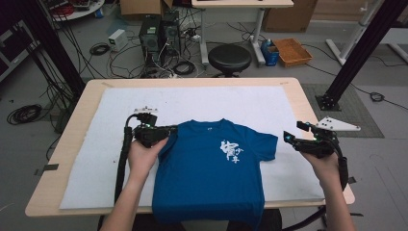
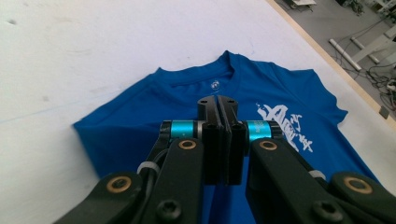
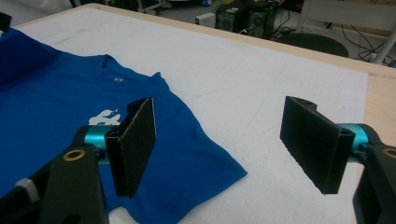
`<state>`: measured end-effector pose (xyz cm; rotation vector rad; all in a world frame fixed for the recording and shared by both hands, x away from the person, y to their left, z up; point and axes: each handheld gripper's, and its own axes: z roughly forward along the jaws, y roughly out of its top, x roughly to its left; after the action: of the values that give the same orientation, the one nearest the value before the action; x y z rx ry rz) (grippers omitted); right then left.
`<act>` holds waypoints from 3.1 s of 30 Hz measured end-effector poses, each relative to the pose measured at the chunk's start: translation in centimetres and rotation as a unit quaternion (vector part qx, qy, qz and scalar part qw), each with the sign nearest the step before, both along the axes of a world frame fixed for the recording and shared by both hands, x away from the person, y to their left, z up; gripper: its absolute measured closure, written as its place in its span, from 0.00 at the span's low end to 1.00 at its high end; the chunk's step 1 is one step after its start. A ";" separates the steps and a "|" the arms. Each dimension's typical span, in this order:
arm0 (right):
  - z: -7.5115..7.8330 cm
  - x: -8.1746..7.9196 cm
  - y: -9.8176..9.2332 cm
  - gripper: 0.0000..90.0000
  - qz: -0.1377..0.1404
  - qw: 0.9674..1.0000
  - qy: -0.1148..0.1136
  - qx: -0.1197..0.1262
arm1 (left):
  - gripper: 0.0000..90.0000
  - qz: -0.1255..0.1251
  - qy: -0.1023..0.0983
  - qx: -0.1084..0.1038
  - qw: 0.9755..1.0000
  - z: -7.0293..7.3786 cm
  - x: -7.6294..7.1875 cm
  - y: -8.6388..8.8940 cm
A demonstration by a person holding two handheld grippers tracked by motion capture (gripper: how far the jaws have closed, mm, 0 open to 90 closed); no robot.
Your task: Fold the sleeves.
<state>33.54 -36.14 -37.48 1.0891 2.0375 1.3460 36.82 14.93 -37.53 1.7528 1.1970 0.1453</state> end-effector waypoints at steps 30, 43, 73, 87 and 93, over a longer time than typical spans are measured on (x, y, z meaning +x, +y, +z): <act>-1.1 0.6 0.9 0.29 -0.001 1.000 0.029 -0.004 | 0.31 -0.030 -0.190 0.033 0.981 -1.1 -2.2 5.3; -2.1 1.3 0.7 0.38 -0.033 0.998 0.048 -0.006 | 0.29 0.021 -0.223 0.055 0.973 -1.8 -4.6 11.2; -6.9 6.9 2.1 0.79 -0.096 0.978 0.166 -0.078 | 0.33 -0.052 -0.244 -0.001 0.968 -2.0 -5.0 12.8; -5.8 5.8 2.5 1.00 -0.075 0.984 0.153 -0.057 | 0.32 -0.053 -0.240 0.011 0.969 -1.8 -4.9 12.7; -3.0 4.1 4.4 1.00 -0.060 0.991 0.119 -0.032 | 0.32 -0.056 -0.241 0.012 0.969 -1.7 -4.8 12.6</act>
<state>37.59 -31.74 -40.50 1.3749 2.1258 1.1309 31.99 27.52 -39.24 1.6732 0.7433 0.4896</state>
